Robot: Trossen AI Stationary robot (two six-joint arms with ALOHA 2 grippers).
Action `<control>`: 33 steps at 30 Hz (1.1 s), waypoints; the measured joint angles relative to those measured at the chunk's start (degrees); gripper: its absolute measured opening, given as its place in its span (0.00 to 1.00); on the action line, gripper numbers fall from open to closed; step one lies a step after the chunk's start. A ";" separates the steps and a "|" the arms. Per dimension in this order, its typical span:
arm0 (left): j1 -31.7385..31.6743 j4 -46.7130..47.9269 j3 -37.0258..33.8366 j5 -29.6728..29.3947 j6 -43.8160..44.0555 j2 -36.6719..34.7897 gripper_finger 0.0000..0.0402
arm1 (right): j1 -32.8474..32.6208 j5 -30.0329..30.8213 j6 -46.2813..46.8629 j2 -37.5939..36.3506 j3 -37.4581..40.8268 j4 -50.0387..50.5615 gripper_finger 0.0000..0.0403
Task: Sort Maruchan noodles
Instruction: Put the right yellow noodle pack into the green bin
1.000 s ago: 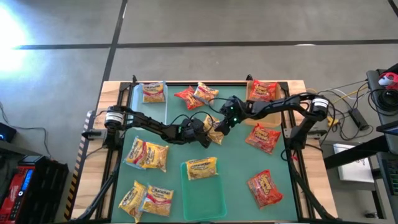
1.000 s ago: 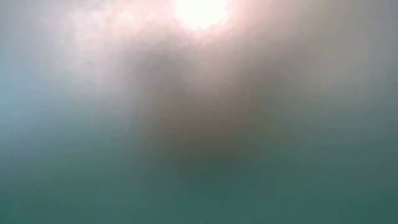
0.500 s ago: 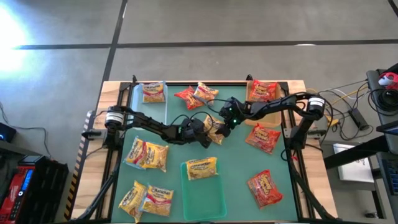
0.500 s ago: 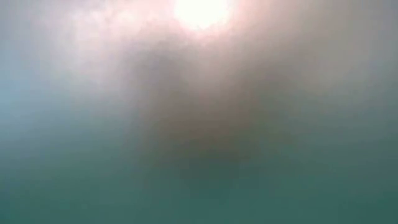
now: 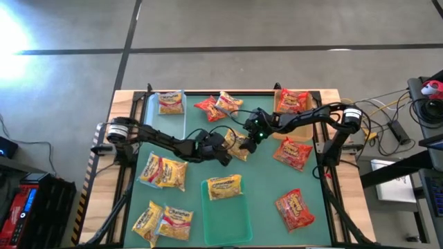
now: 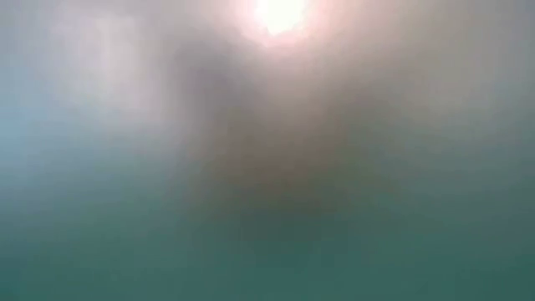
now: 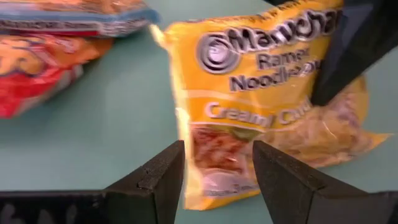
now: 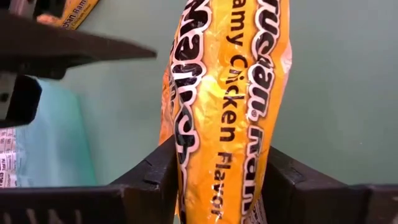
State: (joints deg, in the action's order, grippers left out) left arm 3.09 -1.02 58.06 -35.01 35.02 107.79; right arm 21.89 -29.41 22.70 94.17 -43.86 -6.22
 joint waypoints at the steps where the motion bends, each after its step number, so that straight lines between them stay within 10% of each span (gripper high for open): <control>1: 0.02 0.49 0.00 -0.08 0.12 -0.44 0.43 | 0.00 0.02 0.02 0.00 0.00 -0.04 0.35; 18: 3.32 27.27 -1.88 -8.19 13.59 -11.14 0.43 | -0.24 -0.42 -0.46 -5.92 0.07 0.67 0.33; 33: 8.53 27.65 -1.93 -11.07 18.51 -13.34 0.43 | -8.04 -0.52 -2.18 -23.94 0.07 3.39 0.33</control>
State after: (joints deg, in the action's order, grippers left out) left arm 11.63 26.63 56.13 -46.09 53.53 94.45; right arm 13.85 -29.92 20.52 70.23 -43.79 -2.83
